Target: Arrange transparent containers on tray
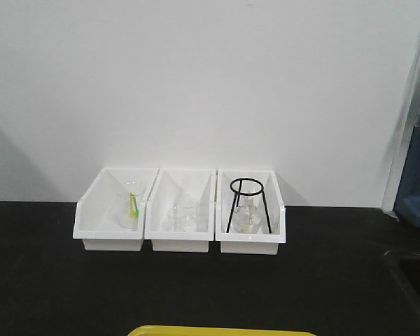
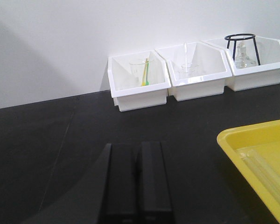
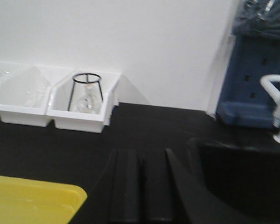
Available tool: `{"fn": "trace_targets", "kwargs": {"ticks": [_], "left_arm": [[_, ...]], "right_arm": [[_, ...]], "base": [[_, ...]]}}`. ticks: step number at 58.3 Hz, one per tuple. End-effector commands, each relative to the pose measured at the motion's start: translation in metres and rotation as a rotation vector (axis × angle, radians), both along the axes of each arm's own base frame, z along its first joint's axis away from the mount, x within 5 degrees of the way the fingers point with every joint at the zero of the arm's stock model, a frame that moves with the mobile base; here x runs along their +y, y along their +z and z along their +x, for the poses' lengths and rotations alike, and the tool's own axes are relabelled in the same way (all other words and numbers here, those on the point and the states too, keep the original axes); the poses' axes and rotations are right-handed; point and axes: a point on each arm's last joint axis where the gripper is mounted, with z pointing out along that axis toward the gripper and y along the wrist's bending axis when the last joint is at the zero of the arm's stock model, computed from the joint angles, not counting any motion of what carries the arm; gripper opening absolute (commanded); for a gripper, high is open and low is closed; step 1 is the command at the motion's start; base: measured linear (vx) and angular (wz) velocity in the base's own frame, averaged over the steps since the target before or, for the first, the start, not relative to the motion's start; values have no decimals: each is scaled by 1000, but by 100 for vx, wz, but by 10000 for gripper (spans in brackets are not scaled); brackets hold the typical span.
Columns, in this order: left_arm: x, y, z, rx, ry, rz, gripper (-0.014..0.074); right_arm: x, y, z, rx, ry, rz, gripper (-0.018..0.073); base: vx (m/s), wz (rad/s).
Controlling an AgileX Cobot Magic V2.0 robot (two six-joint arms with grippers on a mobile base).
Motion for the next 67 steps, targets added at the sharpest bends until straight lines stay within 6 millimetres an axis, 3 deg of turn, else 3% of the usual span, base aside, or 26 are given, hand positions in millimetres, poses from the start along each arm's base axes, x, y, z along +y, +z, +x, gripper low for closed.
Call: {"fn": "trace_targets", "kwargs": {"ticks": [1,8,16,67], "left_arm": [[-1,-3,0,-63,-8,-16,9],[-1,-3,0,-63,-8,-16,9],[-1,-3,0,-64,-8,-16,9],[-1,-3,0,-64,-8,-17,9]], "right_arm": [[-4,-18,-10,-91,-64,3,-3],[-5,-60,-19,-114,-83,31,-3],[-2,-99,-11,-105,-48,32,-3],[-2,-101,-11,-68,-45,28,-1]], "base": [[0,0],[0,0],[0,0],[0,0]]}}
